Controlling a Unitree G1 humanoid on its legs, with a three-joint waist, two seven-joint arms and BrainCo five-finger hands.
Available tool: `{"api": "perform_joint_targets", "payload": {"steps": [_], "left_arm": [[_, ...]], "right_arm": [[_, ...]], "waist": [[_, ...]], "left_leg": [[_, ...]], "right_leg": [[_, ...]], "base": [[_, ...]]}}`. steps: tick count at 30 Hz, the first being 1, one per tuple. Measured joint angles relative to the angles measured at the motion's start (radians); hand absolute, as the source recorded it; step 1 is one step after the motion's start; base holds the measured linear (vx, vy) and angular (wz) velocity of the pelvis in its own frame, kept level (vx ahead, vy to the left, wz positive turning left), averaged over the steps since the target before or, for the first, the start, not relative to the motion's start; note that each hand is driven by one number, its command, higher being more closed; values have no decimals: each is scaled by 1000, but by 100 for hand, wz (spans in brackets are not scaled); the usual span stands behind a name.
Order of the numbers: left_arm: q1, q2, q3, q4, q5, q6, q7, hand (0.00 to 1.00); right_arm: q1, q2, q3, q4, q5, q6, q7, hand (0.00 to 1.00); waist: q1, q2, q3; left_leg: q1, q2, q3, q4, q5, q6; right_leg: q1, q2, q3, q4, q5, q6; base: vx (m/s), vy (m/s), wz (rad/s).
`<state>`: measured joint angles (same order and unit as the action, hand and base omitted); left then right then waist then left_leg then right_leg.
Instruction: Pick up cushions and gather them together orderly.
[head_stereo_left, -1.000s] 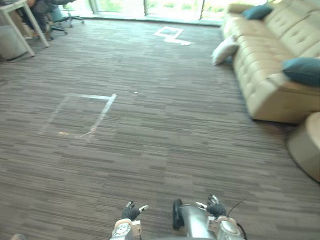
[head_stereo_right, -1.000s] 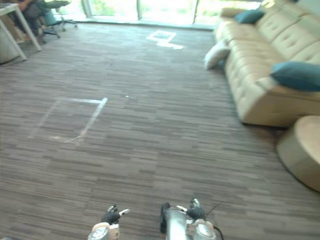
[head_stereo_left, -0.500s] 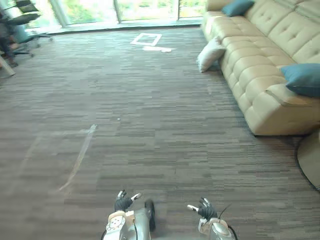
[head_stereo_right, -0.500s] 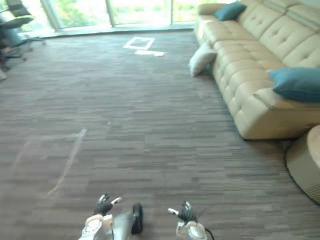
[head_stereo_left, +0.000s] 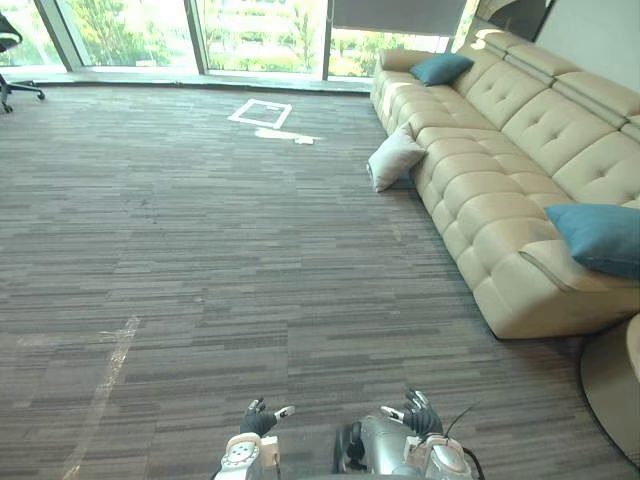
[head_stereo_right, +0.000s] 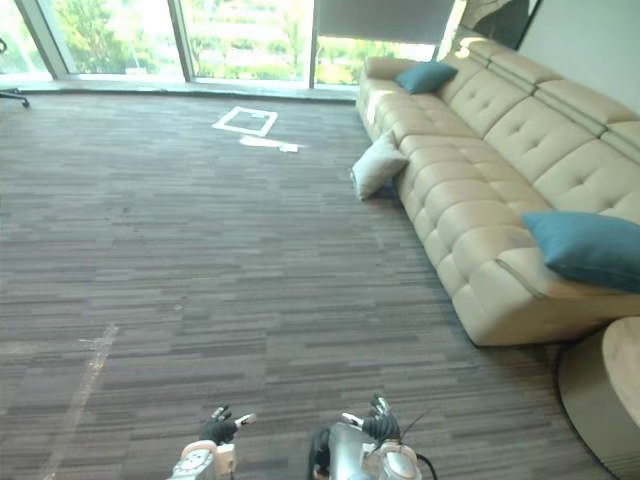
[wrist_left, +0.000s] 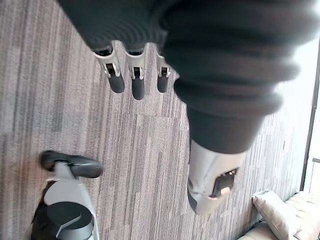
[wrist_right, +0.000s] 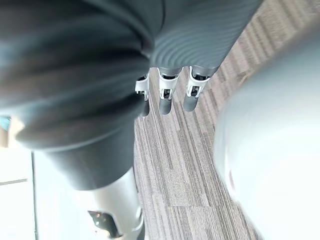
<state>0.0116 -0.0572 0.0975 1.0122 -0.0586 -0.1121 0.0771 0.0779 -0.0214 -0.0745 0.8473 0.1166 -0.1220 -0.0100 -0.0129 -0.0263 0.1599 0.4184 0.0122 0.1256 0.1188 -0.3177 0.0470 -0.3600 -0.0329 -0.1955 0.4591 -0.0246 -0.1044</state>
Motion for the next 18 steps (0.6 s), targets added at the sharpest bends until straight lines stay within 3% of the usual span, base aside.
{"api": "perform_joint_targets", "payload": {"steps": [1,3,4,5,6,7,8,9,11,12,13,14,15,17,18], "left_arm": [[3,-2,6,0,5,0,-2,0],[-1,-4,24,-2,9,-1,-2,0],[2,-6,51,-6,10,-1,-3,0],[9,-4,83,-22,8,-2,-2,0],[10,-4,91,-32,5,-4,-1,0],[12,4,102,-61,-4,-10,1,0],[18,9,100,-80,-7,-12,4,0],[20,11,100,-87,-8,-12,5,0],[24,4,99,-120,-12,-17,7,0],[30,3,98,-130,-12,-23,7,0],[33,2,98,-135,-12,-27,8,0],[41,2,97,-144,-12,-34,8,0],[50,2,90,-158,-12,-34,10,0],[60,4,78,-155,-12,-35,10,0],[63,18,77,-155,-12,-32,10,0]], "right_arm": [[-9,-6,-1,-1,0,3,-1,0],[-17,-10,1,-1,0,11,0,0],[-21,-13,15,-2,0,14,0,0],[-31,-12,41,4,0,17,-1,0],[-34,-7,46,8,0,18,-1,0],[-39,20,50,29,0,19,-4,0],[-36,27,60,37,0,20,-6,0],[-35,29,65,37,0,20,-7,0],[-43,34,81,34,0,23,-9,0],[-43,36,79,33,0,23,-12,0],[-42,34,80,32,0,22,-12,0],[-37,28,82,32,0,21,-12,0],[-30,21,89,32,-1,22,-12,0],[-4,22,89,37,-3,24,-13,0],[11,24,88,37,-8,26,-13,0]], "waist": [[12,20,6],[11,40,14],[10,62,20],[17,69,35],[20,75,38],[36,58,52],[58,41,49],[64,40,46],[74,46,47],[75,43,46],[75,40,45],[76,37,39],[81,34,30],[87,26,-14],[88,-8,-41]], "left_leg": [[-23,16,-29,103,32,-50],[-92,22,-59,293,105,-109],[-205,34,-100,558,278,-203],[-313,73,-84,786,310,-216],[-340,89,-64,847,298,-203],[-414,116,-4,941,238,-151],[-484,124,44,933,194,-124],[-509,126,58,918,184,-125],[-628,136,116,708,130,-94],[-647,118,143,519,130,-92],[-651,108,149,434,140,-95],[-669,81,141,234,176,-102],[-687,72,137,137,210,-97],[-695,51,122,138,369,-42],[-693,20,138,146,363,-19]], "right_leg": [[16,-3,-16,52,-69,-5],[56,2,-21,65,-122,-7],[142,19,-18,10,-154,-6],[245,44,-6,-63,-161,-13],[284,51,1,-91,-162,-15],[407,52,25,-172,-166,-21],[489,45,48,-250,-168,-20],[510,42,55,-270,-171,-17],[614,23,91,-339,-199,18],[658,5,98,-365,-221,39],[673,-4,101,-373,-231,48],[708,-24,115,-390,-265,74],[734,-39,130,-396,-295,105],[741,-63,166,-366,-316,140],[717,-100,183,-306,-316,140]], "base": [[879,-200,21],[716,-166,8],[719,-126,-6],[705,-103,-12],[762,-84,-29],[659,-85,-43],[528,-77,-48],[469,-41,-60],[511,19,-52],[450,73,-31],[563,133,-37],[574,193,-44],[738,292,-53],[696,304,-45],[887,393,-38]]}}
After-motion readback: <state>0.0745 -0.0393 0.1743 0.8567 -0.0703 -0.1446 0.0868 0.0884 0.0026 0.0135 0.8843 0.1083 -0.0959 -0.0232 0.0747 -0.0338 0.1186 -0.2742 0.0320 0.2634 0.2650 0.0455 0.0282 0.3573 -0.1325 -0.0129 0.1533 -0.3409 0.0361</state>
